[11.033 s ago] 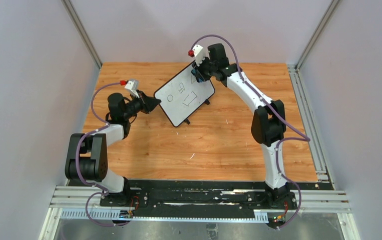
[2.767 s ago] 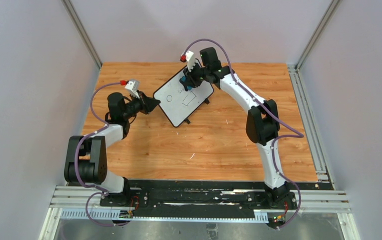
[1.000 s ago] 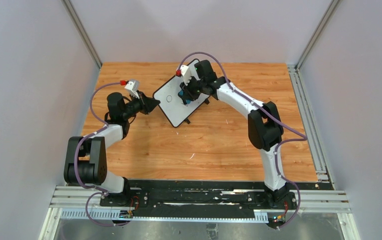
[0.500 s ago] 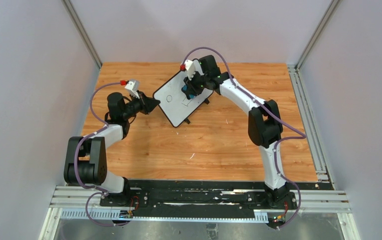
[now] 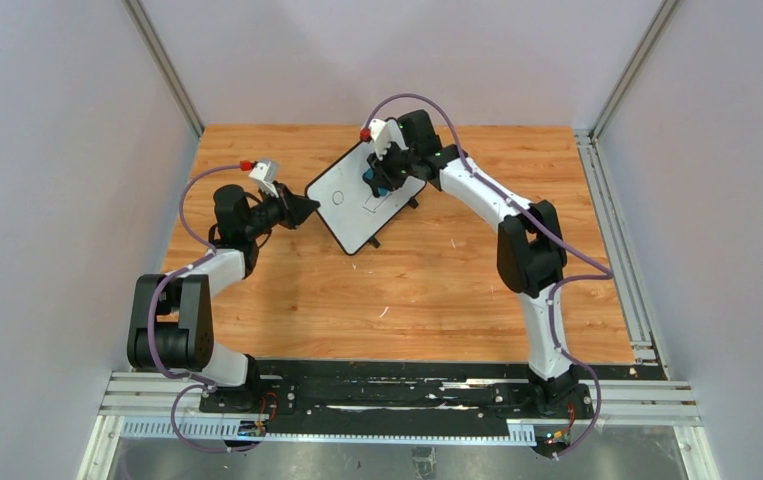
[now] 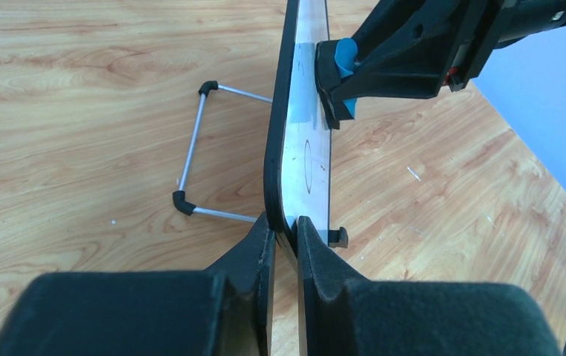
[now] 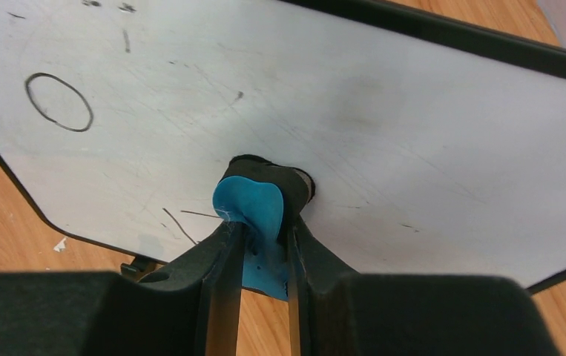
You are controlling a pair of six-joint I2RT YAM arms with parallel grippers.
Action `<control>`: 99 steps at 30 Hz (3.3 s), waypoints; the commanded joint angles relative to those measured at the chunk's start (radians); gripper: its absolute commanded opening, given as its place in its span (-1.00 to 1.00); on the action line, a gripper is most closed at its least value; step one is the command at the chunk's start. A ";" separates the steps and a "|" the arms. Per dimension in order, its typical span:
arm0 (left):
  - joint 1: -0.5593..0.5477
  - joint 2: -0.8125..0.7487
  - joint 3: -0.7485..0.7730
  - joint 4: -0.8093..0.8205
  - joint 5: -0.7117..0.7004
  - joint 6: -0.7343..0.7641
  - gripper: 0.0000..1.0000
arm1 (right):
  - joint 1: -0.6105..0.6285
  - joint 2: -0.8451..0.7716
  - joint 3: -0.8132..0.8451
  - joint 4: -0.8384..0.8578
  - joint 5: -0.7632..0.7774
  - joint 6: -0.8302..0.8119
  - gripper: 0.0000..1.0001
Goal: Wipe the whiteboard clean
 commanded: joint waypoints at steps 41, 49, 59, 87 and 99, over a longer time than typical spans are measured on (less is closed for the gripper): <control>-0.005 0.000 -0.001 -0.080 -0.018 0.127 -1.00 | 0.096 0.012 0.080 -0.032 0.017 0.013 -0.99; -0.005 0.001 0.001 -0.081 -0.020 0.128 -1.00 | 0.172 -0.030 0.017 -0.020 -0.003 0.035 -0.99; -0.005 0.000 0.002 -0.081 -0.019 0.130 -1.00 | 0.204 -0.057 -0.023 -0.020 0.005 0.055 -0.99; -0.007 0.000 0.006 -0.093 -0.022 0.140 -1.00 | 0.128 -0.016 -0.028 0.010 0.018 0.047 -0.99; -0.008 -0.001 0.007 -0.095 -0.022 0.143 -1.00 | 0.196 -0.028 -0.051 0.006 0.021 0.066 -0.99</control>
